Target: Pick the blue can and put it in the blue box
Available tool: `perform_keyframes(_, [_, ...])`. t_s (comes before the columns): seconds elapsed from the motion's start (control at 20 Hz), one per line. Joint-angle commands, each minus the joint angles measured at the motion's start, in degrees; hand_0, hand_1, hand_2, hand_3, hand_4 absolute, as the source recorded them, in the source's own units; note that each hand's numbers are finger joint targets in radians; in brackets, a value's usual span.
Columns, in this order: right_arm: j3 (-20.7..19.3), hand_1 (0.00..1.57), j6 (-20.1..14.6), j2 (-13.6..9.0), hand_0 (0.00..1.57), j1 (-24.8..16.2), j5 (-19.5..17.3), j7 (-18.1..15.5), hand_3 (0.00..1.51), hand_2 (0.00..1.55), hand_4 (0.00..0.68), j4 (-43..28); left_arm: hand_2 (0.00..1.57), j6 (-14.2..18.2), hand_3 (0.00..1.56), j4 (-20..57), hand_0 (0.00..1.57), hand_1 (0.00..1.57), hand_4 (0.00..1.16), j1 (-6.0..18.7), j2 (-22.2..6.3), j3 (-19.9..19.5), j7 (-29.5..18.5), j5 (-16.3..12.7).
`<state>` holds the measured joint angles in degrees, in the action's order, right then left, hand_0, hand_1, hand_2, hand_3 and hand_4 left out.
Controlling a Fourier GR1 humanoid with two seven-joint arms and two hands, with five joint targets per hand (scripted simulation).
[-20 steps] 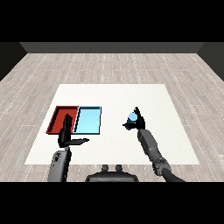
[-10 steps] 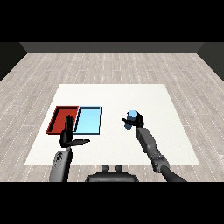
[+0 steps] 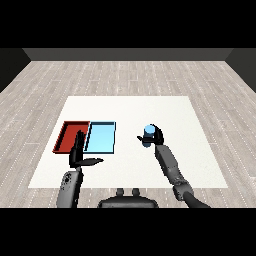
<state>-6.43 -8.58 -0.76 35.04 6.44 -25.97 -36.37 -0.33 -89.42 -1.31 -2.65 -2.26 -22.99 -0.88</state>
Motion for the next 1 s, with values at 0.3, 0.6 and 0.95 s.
perform_keyframes(0.3, [4.0, 1.46, -1.76, 0.73, 1.46, 1.47, -0.12, -1.04, 1.38, 1.48, 0.514, -5.67, 0.0, 1.64, 0.0, 0.87, 0.0, 0.0, 0.0, -3.09, 2.54, 6.39, -3.26, 4.41])
perform_keyframes(0.6, [13.37, 1.45, -5.81, 0.73, 1.45, -2.9, 2.59, 3.59, 1.35, 1.47, 0.539, -18.73, 0.0, 3.79, 0.0, 2.46, 0.0, 0.0, 0.0, 1.81, 2.61, 9.59, 0.54, 1.4])
perform_keyframes(0.95, [11.5, 1.44, -1.48, -0.68, 1.44, -11.54, -0.73, 7.77, 1.34, 1.47, 0.556, -29.61, 0.0, 3.45, 0.0, 1.8, 0.0, 0.0, 0.0, 5.31, 2.64, 10.08, 4.31, 0.14])
